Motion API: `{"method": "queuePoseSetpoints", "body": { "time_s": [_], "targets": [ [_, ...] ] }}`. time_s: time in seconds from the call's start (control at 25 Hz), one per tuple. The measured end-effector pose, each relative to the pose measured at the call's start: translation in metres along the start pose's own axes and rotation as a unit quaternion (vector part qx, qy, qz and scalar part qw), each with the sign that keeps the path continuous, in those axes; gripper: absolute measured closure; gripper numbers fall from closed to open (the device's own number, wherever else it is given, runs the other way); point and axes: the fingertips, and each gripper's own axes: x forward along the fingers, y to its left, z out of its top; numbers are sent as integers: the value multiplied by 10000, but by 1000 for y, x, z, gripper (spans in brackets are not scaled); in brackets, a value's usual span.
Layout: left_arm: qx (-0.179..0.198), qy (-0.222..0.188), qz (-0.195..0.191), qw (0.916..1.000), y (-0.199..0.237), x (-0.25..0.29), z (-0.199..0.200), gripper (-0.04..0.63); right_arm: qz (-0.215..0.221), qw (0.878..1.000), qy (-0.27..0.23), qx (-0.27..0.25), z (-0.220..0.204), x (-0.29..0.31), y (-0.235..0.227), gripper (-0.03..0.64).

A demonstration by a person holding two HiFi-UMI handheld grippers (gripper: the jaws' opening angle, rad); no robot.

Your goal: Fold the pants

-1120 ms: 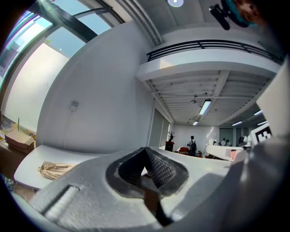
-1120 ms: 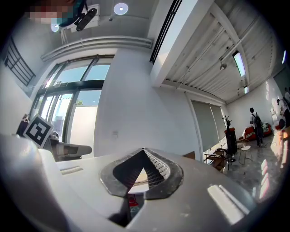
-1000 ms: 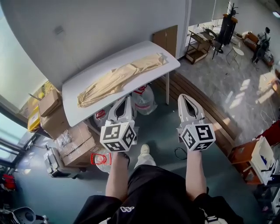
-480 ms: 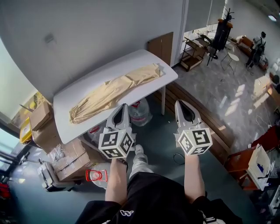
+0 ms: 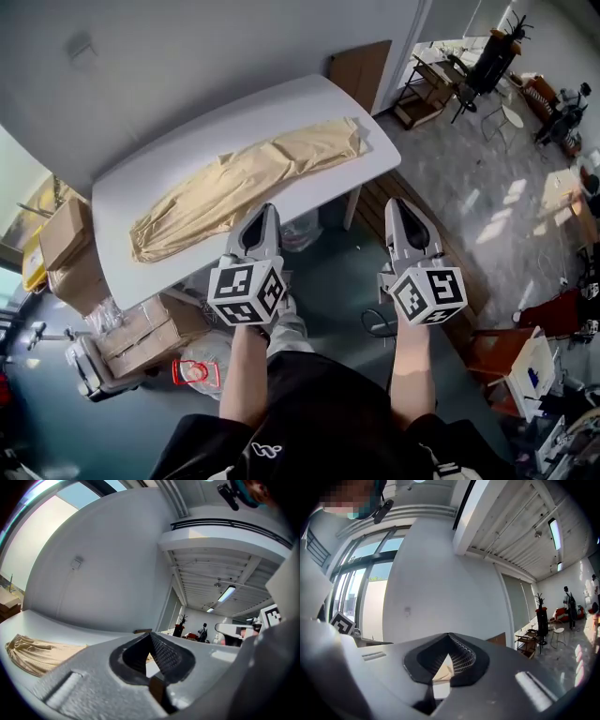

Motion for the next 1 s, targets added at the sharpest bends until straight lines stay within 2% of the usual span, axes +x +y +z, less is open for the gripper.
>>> {"method": "queuePoseSetpoints", "body": {
  "time_s": [0.32, 0.6, 0.76, 1.0],
  "targets": [
    [-100, -168, 81, 9998, 71, 75, 44, 592, 389, 9990, 34, -210, 16, 132, 24, 612],
    [-227, -153, 171, 9995, 121, 124, 59, 592, 344, 9985, 296, -320, 4, 201, 15, 612],
    [-289, -48, 196, 9994, 132, 143, 56, 592, 252, 9984, 428, -265, -4, 218, 2, 612],
    [-293, 194, 121, 9993, 117, 167, 39, 592, 256, 9977, 613, -123, -25, 230, -16, 612]
  ]
}}
